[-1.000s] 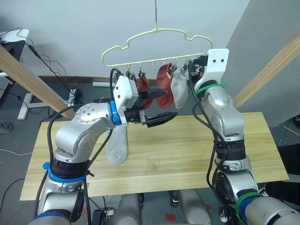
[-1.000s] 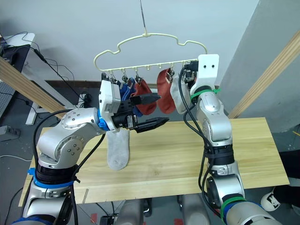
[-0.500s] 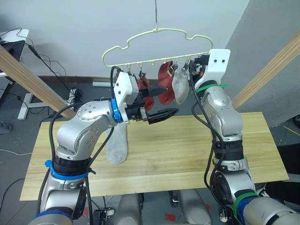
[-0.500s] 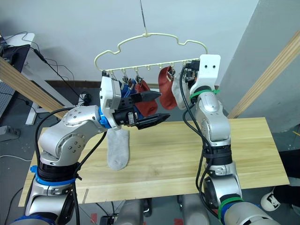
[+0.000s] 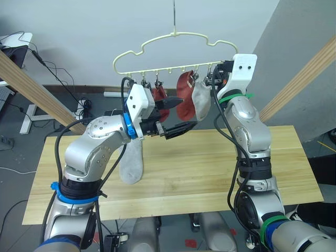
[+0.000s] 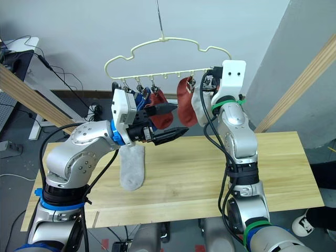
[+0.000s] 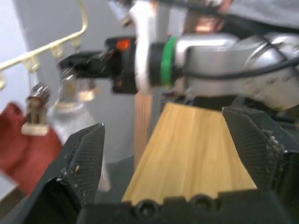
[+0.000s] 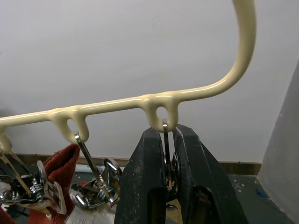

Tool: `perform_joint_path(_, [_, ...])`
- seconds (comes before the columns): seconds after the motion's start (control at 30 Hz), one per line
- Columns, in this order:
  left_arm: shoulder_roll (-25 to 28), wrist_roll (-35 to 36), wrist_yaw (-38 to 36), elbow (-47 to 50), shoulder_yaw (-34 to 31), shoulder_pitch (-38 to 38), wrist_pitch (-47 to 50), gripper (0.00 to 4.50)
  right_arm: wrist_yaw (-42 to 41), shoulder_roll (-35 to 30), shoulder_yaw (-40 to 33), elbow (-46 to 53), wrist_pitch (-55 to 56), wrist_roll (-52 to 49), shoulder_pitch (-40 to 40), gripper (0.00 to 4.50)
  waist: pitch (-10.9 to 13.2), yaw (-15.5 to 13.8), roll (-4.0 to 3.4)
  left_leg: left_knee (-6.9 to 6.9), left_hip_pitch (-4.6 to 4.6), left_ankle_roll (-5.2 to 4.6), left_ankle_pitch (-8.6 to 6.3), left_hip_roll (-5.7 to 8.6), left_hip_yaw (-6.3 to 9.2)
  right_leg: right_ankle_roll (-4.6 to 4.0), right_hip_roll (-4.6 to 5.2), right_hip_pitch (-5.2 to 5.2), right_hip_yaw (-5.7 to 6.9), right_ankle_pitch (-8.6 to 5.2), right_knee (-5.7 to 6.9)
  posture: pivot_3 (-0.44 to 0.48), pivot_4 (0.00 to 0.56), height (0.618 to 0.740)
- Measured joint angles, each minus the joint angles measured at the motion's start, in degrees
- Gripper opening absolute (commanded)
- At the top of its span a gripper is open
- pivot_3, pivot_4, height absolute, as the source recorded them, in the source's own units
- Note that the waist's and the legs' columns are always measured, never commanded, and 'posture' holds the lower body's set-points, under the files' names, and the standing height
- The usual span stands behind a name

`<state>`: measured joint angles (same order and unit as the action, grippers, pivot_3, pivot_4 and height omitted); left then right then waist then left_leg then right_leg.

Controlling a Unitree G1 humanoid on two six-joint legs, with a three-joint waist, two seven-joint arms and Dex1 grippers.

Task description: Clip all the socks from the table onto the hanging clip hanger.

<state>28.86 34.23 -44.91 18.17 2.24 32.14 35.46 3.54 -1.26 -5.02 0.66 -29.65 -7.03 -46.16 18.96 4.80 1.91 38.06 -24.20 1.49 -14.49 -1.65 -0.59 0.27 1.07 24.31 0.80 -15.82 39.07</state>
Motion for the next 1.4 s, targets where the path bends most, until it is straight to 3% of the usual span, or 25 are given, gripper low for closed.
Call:
perform_joint_path(0.2, [-2.15,-12.04,12.50,2.40,2.45,-10.48,-2.94,4.50,-1.76,-0.58,0.00,-0.01,-0.03,-0.98,-0.52,0.01,-0.01,0.13,-0.02,-0.01,0.00,-0.06,-0.04,-0.02,-0.02,0.00,0.00,0.02,-0.04,0.00,0.02,-0.148,0.320,0.740])
perform_joint_path(0.33, [-5.41,-15.75,21.51,1.99,-0.40,-18.62,-2.47,4.50,-2.67,-0.59,0.01,-0.11,-0.03,-1.33,-1.09,0.01,-0.02,0.20,-0.04,-0.01,0.04,-0.24,-0.14,-0.04,-0.03,-0.02,0.01,0.03,-0.04,0.01,0.05,-0.145,0.324,0.740])
perform_joint_path(0.47, [-10.24,-20.24,31.70,-4.52,-5.87,-24.56,-3.24,4.50,-3.58,-0.79,-0.10,-0.25,-0.03,-1.40,-1.09,0.01,-0.03,0.12,-0.05,-0.01,0.06,-0.26,-0.15,-0.04,-0.01,-0.02,0.02,0.03,0.00,0.01,0.11,-0.151,0.325,0.740])
perform_joint_path(0.63, [-11.70,-23.18,35.98,-12.59,-7.39,-24.22,-3.39,4.50,-4.07,-0.78,-0.22,-0.57,-0.44,-1.44,-1.10,0.01,-0.03,0.01,-0.05,0.01,0.06,-0.26,-0.15,-0.01,-0.03,-0.03,0.04,0.02,-0.01,0.02,0.16,-0.153,0.325,0.740])
perform_joint_path(0.87, [-12.22,-25.93,34.17,-24.07,-5.31,-18.49,-9.14,4.50,-4.75,-0.59,-0.15,-0.57,-1.14,-1.51,-1.14,0.01,-0.03,0.03,-0.04,0.00,0.06,-0.25,-0.15,-0.03,-0.04,-0.03,0.04,0.03,0.01,0.02,0.17,-0.174,0.326,0.740])
perform_joint_path(0.97, [-12.07,-26.77,33.96,-26.26,-5.28,-17.76,-11.17,3.94,-4.86,-0.54,0.04,-0.52,-1.57,-1.83,-1.14,0.00,-0.03,0.31,-0.04,-0.01,0.09,-0.25,-0.15,-0.05,-0.07,-0.03,0.04,0.03,0.00,0.02,0.17,-0.176,0.324,0.740])
perform_joint_path(1.4, [-11.18,-27.52,27.97,-22.20,-3.44,-21.93,-11.67,0.40,-4.77,-0.19,0.09,-0.35,-2.27,-2.98,-1.12,0.00,-0.04,0.24,-0.05,0.00,0.15,-0.24,-0.14,-0.05,-0.09,-0.03,0.06,0.03,-0.01,0.02,0.27,-0.186,0.311,0.740])
